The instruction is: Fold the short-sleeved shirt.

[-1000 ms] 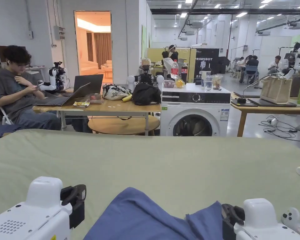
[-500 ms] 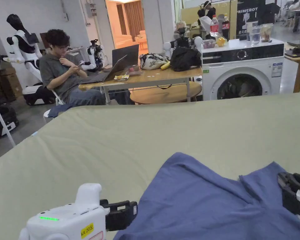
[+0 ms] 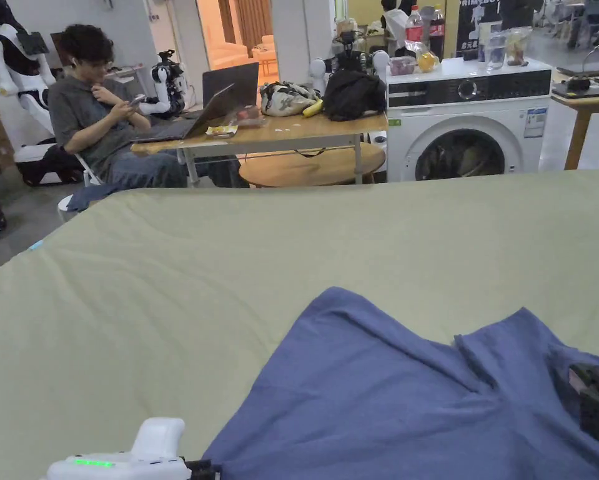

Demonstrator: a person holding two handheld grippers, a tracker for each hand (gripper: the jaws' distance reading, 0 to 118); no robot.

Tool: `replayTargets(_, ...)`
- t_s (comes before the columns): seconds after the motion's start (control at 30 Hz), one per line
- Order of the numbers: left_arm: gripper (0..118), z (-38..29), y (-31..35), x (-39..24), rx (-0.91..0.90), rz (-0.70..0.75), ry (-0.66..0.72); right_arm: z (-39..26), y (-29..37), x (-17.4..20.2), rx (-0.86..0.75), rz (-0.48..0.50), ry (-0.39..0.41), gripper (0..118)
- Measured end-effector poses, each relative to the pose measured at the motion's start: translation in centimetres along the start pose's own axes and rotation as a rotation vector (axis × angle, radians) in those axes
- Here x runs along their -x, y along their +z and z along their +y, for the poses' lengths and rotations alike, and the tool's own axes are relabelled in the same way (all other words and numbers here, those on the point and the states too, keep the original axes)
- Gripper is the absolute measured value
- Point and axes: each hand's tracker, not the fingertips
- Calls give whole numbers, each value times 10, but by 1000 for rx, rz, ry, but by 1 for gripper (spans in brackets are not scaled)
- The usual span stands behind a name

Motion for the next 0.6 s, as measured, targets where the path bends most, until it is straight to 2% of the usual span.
replayTargets(0.1,4,-3,-5,-8,23,-19,-4,15,-9,-15,14,-18,-5,0)
replayTargets(0.13,4,-4,-6,-11,19,-6,-27,25,-17,-23,34,-12,-2,17)
replayTargets(0.17,4,-4,-6,-14,24,7,-61,36,-29,-33,63,22,19,55)
replayTargets(0.2,4,-4,-6,-17,23,25,-95,49,-42,-42,92,50,45,77)
replayTargets(0.23,4,-4,-6,-21,31,36,-116,62,-58,-51,134,47,67,80)
replayTargets(0.33,4,-2,-10,-23,40,55,-134,98,-123,-74,271,32,99,80)
replayTargets(0.53,4,0,-10,-15,59,21,-66,107,-259,-104,646,54,37,79)
replayTargets(0.57,4,0,-11,-14,60,17,-52,101,-277,-106,692,43,31,70)
replayTargets(0.6,4,0,-11,-13,61,13,-40,92,-292,-106,733,28,53,44)
